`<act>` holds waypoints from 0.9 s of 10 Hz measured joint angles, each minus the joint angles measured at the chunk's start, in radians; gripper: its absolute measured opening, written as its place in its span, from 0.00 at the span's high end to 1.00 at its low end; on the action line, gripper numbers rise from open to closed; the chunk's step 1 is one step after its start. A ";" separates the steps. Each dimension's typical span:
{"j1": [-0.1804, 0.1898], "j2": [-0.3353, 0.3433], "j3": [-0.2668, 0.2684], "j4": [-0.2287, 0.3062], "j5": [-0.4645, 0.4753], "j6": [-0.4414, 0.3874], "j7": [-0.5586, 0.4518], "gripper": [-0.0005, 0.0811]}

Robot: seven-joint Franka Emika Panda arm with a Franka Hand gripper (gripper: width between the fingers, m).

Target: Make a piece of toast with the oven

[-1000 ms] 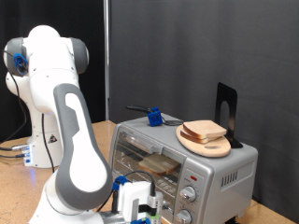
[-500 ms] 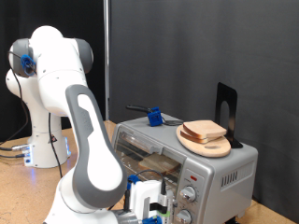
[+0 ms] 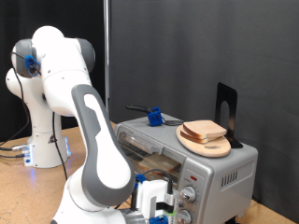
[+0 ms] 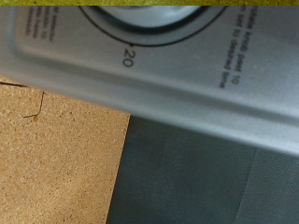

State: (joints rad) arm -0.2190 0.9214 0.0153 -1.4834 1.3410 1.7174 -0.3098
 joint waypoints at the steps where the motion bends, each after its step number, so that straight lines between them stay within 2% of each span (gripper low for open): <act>1: 0.001 0.000 0.001 0.000 0.001 0.001 0.000 0.00; 3: 0.001 0.001 0.004 0.000 0.003 0.006 0.001 0.00; 5: 0.002 0.001 0.008 -0.001 0.006 0.018 0.004 0.32; 6: 0.002 0.002 0.010 -0.001 0.007 0.020 0.008 0.32; 7: 0.002 0.002 0.011 -0.001 0.007 0.020 0.011 0.54; 8: 0.001 0.001 0.012 -0.001 0.009 0.017 0.014 0.54; 9: 0.001 -0.003 0.012 -0.001 0.010 0.004 0.019 0.71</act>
State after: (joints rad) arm -0.2182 0.9185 0.0275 -1.4840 1.3515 1.7218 -0.2910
